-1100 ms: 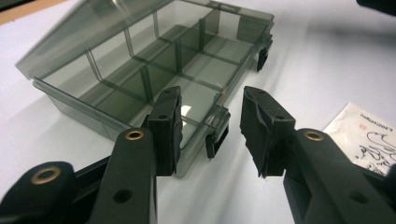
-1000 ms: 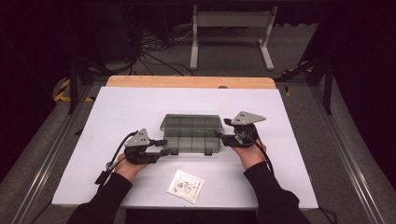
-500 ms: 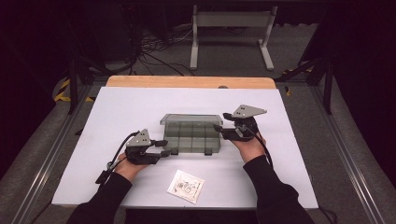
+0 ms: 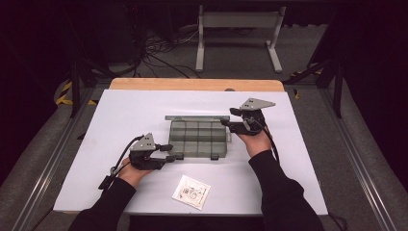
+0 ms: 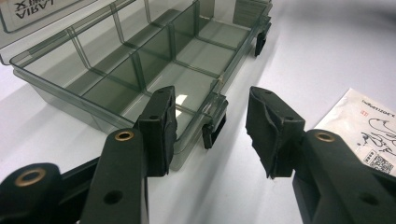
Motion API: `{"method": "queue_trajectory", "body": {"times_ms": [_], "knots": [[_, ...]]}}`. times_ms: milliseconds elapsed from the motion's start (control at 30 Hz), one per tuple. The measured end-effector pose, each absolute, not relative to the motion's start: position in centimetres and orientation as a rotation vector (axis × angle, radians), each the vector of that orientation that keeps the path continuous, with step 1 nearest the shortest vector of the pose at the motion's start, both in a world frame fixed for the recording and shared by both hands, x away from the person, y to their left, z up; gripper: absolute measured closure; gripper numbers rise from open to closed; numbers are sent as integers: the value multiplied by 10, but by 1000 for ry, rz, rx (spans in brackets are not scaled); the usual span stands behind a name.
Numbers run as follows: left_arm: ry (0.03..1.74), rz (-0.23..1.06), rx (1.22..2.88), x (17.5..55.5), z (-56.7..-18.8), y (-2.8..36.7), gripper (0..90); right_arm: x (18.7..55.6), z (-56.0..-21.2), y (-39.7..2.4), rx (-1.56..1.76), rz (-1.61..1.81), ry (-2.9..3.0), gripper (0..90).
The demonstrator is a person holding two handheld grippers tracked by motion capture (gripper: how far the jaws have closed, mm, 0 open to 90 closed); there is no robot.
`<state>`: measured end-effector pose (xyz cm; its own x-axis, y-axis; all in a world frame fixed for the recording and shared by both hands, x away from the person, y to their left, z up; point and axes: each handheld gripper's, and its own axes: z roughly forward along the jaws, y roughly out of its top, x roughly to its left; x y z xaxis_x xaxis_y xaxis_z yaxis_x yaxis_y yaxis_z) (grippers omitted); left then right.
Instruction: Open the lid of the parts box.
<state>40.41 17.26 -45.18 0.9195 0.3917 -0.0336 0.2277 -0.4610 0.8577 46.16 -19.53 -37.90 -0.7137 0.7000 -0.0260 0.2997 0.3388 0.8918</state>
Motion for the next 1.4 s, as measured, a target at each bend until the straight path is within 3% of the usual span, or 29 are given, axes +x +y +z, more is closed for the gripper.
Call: {"method": "queue_trajectory", "body": {"times_ms": [1400], "knots": [[438,183,2072,405,-453,172,528,518,-399,-190,981,1278,2240,608]]}}
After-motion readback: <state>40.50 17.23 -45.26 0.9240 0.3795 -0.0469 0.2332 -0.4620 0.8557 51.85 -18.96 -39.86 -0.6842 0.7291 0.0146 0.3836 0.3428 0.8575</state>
